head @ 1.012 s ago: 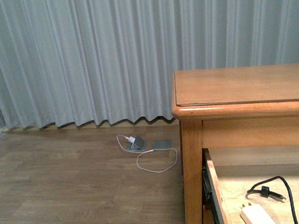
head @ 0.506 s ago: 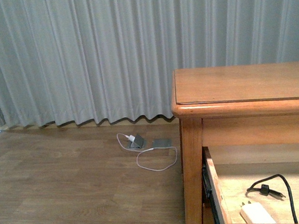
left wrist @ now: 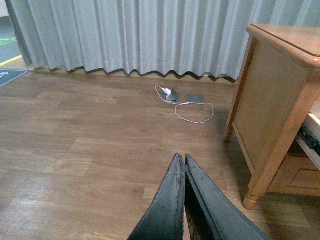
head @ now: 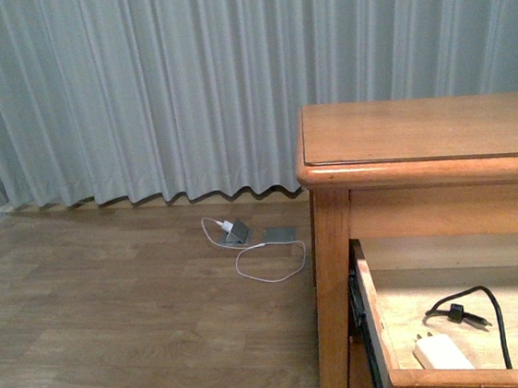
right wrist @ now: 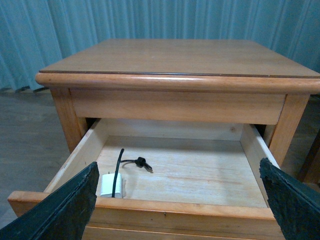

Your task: Put charger into drawer

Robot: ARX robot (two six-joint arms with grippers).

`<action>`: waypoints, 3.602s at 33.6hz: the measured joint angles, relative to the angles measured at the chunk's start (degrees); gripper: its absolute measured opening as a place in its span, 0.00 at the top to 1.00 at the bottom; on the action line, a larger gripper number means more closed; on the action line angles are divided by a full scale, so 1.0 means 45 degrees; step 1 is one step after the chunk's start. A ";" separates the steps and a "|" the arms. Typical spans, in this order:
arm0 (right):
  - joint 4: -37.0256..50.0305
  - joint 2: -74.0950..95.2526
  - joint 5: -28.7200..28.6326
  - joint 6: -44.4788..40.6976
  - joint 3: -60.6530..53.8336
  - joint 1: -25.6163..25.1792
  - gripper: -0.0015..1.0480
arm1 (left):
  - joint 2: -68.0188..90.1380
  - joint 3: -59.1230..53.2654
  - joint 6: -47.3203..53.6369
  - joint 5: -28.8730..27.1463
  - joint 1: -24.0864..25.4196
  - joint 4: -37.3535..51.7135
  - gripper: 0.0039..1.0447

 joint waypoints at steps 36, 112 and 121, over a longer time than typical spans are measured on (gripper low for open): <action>0.4299 1.4926 -0.1637 -0.2472 0.2662 -0.0942 0.09 | -0.0010 0.0000 0.0000 -0.0005 0.0005 0.0000 0.06; 0.4949 1.3624 -0.2278 0.1049 0.4439 0.0194 0.09 | -0.0010 0.0000 0.0005 0.0000 0.0010 0.0000 0.06; 0.0398 0.5935 -0.4143 0.2302 0.2390 -0.1520 0.09 | -0.0010 0.0000 0.0005 0.0005 0.0010 0.0000 0.06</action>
